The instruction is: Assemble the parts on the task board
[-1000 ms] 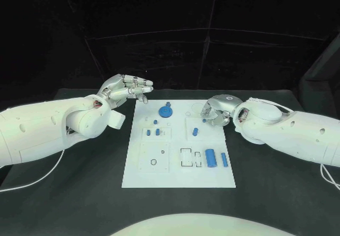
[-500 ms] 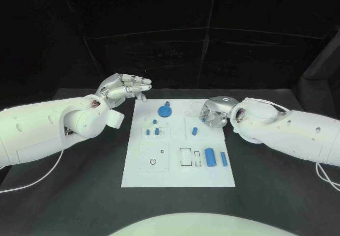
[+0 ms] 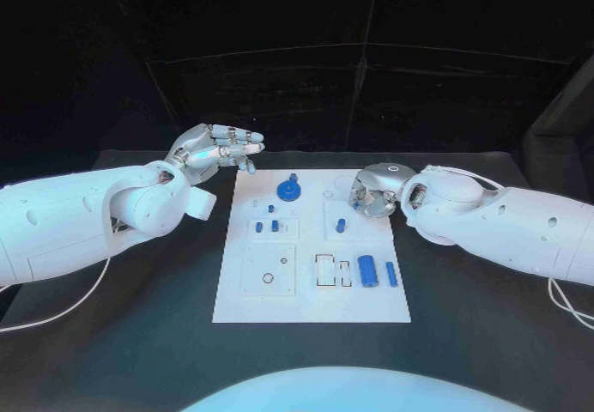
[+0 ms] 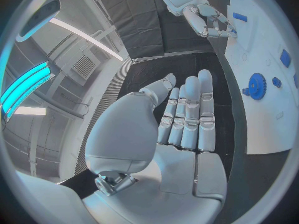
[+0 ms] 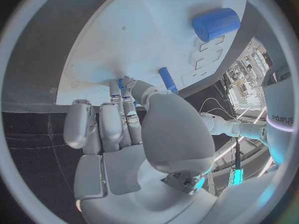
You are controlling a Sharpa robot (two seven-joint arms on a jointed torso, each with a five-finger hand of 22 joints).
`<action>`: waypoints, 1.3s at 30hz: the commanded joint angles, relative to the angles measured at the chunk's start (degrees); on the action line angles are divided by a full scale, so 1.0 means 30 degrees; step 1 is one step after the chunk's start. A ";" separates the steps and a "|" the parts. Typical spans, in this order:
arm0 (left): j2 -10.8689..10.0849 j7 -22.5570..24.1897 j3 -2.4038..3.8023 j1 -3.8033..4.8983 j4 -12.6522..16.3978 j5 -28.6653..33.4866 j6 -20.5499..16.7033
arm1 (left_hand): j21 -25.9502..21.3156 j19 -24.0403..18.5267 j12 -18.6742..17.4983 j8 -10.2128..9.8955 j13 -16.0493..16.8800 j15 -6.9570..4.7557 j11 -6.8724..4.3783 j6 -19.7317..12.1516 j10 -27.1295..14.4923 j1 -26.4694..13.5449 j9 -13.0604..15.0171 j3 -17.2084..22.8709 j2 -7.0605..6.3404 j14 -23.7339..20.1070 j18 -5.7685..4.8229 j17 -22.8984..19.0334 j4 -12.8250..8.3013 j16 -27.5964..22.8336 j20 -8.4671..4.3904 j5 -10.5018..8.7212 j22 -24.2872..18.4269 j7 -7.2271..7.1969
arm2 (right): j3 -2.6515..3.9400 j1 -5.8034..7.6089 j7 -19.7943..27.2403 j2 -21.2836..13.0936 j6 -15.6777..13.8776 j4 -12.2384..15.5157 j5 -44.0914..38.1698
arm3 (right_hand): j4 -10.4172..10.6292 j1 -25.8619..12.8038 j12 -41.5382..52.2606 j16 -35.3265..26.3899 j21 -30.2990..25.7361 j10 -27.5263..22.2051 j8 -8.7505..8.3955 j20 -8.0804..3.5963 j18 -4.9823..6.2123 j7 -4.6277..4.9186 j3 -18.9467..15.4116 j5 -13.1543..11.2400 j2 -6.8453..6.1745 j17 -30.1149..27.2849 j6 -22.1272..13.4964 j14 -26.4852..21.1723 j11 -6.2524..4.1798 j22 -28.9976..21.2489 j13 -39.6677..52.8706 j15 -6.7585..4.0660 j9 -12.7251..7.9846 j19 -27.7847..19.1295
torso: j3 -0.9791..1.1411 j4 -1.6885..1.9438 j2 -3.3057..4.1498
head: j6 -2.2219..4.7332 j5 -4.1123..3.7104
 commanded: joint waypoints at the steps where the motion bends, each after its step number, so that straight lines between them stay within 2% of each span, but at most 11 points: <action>1: -0.0016 0.0334 0.0016 0.0033 0.0052 0.0151 0.0210 | -0.0058 0.0002 0.0083 0.0024 -0.0029 0.0051 0.0108 0.0014 0.0006 0.0161 -0.0020 -0.0086 0.0054 -0.0012 0.0237 -0.0025 0.0019 -0.0057 0.0020 -0.0017 -0.0031 0.0113 | -0.0074 -0.0096 -0.0517 0.0088 0.0141 0.0036 -0.0672 | -0.0075 0.0048 -0.0086 0.0060 0.0126 0.0358 0.0135 -0.0097 -0.0151 -0.0055 0.0122 -0.0341 0.0195 -0.0010 0.0329 0.0347 -0.0074 0.0125 0.0064 -0.0196 0.0073 0.0175 | 0.0006 0.0007 -0.0008 | -0.0034 -0.0018; 11: -0.0028 0.0254 0.0016 0.0033 0.0034 0.0151 0.0263 | -0.0054 0.0025 0.0078 0.0017 -0.0031 0.0065 0.0130 -0.0018 -0.0025 0.0178 -0.0022 -0.0137 0.0051 0.0004 0.0234 -0.0059 -0.0009 -0.0062 0.0026 -0.0016 -0.0036 0.0142 | -0.0072 -0.0141 -0.0972 0.0056 -0.1181 0.0253 -0.1362 | -0.0348 0.0265 -0.0172 0.0146 0.0333 0.0781 0.0176 -0.0215 -0.0240 -0.0169 0.0228 -0.0692 0.0301 0.0057 0.0693 0.0380 -0.0203 0.0552 0.0100 -0.0313 0.0113 0.0428 | 0.0007 -0.0017 -0.0020 | -0.0031 -0.0050; 18: -0.0052 0.0232 0.0016 0.0033 -0.0009 0.0151 0.0269 | -0.0055 0.0029 0.0074 0.0011 -0.0033 0.0072 0.0141 -0.0039 -0.0043 0.0192 -0.0024 -0.0160 0.0053 0.0005 0.0232 -0.0079 -0.0026 -0.0069 0.0030 -0.0016 -0.0040 0.0155 | -0.0068 -0.0145 -0.0912 -0.0252 -0.2191 0.0607 -0.1431 | -0.0404 0.0301 -0.0189 0.0168 0.0428 0.0837 0.0166 -0.0231 -0.0283 -0.0170 0.0250 -0.0676 0.0298 0.0079 0.0723 0.0388 -0.0212 0.0755 0.0108 -0.0324 0.0113 0.0552 | 0.0016 -0.0011 -0.0028 | 0.0016 -0.0069; 22: -0.0045 0.0256 0.0016 0.0033 -0.0033 0.0151 0.0259 | -0.0055 0.0029 0.0074 0.0011 -0.0033 0.0072 0.0141 -0.0039 -0.0043 0.0192 -0.0024 -0.0160 0.0053 0.0005 0.0232 -0.0079 -0.0026 -0.0069 0.0030 -0.0016 -0.0040 0.0155 | -0.0065 -0.0144 -0.0878 -0.0425 -0.2664 0.0820 -0.1330 | -0.0435 0.0305 -0.0230 0.0196 0.0543 0.0852 0.0139 -0.0242 -0.0337 -0.0159 0.0282 -0.0595 0.0303 0.0113 0.0724 0.0398 -0.0201 0.1006 0.0106 -0.0325 0.0105 0.0704 | 0.0004 0.0014 -0.0025 | 0.0029 -0.0221; 31: -0.0038 0.0232 0.0015 0.0033 -0.0112 0.0151 0.0267 | -0.0057 0.0033 0.0070 0.0005 -0.0034 0.0079 0.0152 -0.0062 -0.0064 0.0206 -0.0025 -0.0182 0.0062 0.0008 0.0231 -0.0100 -0.0042 -0.0075 0.0034 -0.0016 -0.0044 0.0168 | -0.0053 -0.0142 -0.0595 -0.0964 -0.3634 0.1516 -0.0850 | -0.0466 0.0254 -0.0343 0.0206 0.0629 0.0849 0.0064 -0.0246 -0.0372 -0.0132 0.0342 -0.0386 0.0306 0.0093 0.0701 0.0397 -0.0174 0.1168 0.0097 -0.0311 0.0083 0.0800 | 0.0004 -0.0020 -0.0021 | 0.0081 -0.0169; 34: -0.0033 0.0213 0.0015 0.0033 -0.0131 0.0151 0.0288 | -0.0057 0.0033 0.0070 0.0005 -0.0034 0.0079 0.0152 -0.0062 -0.0064 0.0206 -0.0025 -0.0182 0.0062 0.0008 0.0231 -0.0100 -0.0042 -0.0075 0.0034 -0.0016 -0.0044 0.0168 | -0.0042 -0.0138 -0.0524 -0.1384 -0.3829 0.2076 -0.0510 | -0.0466 0.0254 -0.0343 0.0206 0.0629 0.0849 0.0064 -0.0246 -0.0372 -0.0132 0.0342 -0.0386 0.0306 0.0093 0.0701 0.0397 -0.0174 0.1168 0.0097 -0.0311 0.0083 0.0800 | -0.0003 -0.0009 -0.0032 | 0.0118 -0.0168; 39: -0.0015 0.0346 0.0015 0.0033 -0.0156 0.0151 0.0094 | -0.0060 0.0037 0.0066 -0.0001 -0.0034 0.0086 0.0163 -0.0082 -0.0082 0.0204 -0.0027 -0.0205 0.0075 0.0012 0.0229 -0.0118 -0.0044 -0.0080 0.0039 -0.0016 -0.0049 0.0182 | 0.0051 -0.0114 -0.0528 -0.2304 -0.3918 0.3723 0.0081 | -0.0487 0.0251 -0.0372 0.0209 0.0646 0.0846 0.0045 -0.0246 -0.0378 -0.0127 0.0359 -0.0342 0.0291 0.0091 0.0694 0.0396 -0.0169 0.1198 0.0095 -0.0307 0.0077 0.0816 | -0.0026 0.0027 -0.0040 | 0.0104 -0.0140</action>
